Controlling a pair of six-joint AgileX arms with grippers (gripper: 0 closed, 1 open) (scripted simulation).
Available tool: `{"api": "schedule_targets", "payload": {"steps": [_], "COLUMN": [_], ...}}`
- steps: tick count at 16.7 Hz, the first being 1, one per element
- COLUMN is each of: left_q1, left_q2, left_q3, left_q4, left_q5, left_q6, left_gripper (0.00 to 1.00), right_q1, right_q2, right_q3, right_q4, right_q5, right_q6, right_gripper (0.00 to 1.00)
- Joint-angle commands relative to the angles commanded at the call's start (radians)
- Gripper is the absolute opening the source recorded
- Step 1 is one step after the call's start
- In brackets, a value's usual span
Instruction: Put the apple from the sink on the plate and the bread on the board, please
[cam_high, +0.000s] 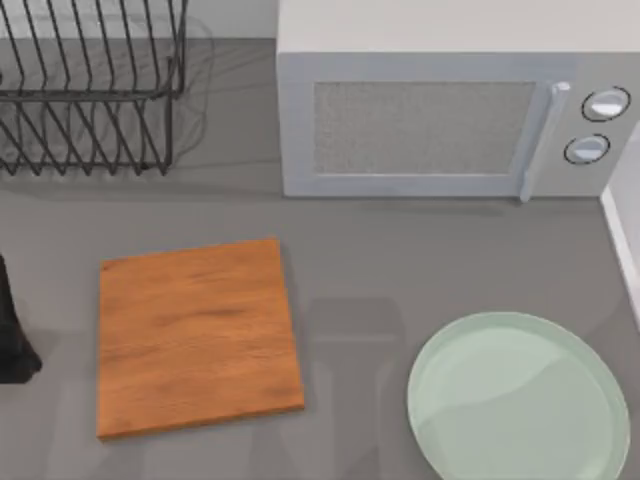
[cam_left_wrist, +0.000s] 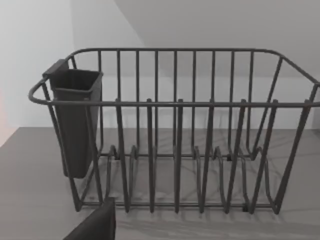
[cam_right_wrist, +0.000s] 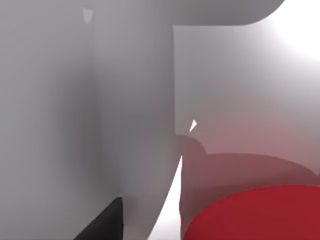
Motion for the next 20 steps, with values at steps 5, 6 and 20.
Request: {"api": "schedule_targets", "payload": {"steps": [5, 6, 20], "left_q1": [0.0, 0.0, 0.0], "left_q2": [0.0, 0.0, 0.0], "left_q3": [0.0, 0.0, 0.0], "left_q4": [0.0, 0.0, 0.0], "left_q5": [0.0, 0.0, 0.0], "left_q6": [0.0, 0.0, 0.0], "left_gripper": [1.0, 1.0, 1.0], "right_q1": [0.0, 0.0, 0.002], "right_q2": [0.0, 0.0, -0.076], "right_q3": [0.0, 0.0, 0.019], "right_q4": [0.0, 0.0, -0.043], "right_q5": [0.0, 0.0, -0.02], "right_q6": [0.0, 0.0, 0.012], "right_gripper": [0.47, 0.4, 0.0]}}
